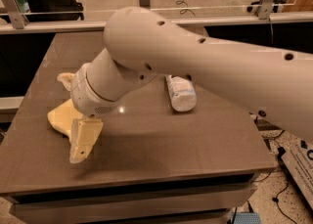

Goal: Move sponge near rxbar chocolate

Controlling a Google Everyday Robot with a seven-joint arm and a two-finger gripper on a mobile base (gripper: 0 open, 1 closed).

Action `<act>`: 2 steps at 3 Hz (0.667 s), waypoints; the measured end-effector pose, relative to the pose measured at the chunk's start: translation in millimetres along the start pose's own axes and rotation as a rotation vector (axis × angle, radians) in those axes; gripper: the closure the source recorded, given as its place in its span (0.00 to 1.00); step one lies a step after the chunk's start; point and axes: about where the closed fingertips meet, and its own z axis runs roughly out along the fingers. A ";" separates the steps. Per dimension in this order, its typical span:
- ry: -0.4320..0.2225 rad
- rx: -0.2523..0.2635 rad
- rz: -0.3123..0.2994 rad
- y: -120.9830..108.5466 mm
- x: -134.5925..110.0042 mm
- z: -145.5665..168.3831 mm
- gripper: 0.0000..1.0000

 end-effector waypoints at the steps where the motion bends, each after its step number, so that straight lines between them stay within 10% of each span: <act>1: 0.017 0.001 0.034 2.8 11.9 10.6 0.00; 2: 0.027 -0.007 0.063 9.3 19.2 20.1 0.00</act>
Offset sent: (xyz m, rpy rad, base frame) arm 0.0009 -0.0013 -0.0499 -0.0377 0.0804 -0.0732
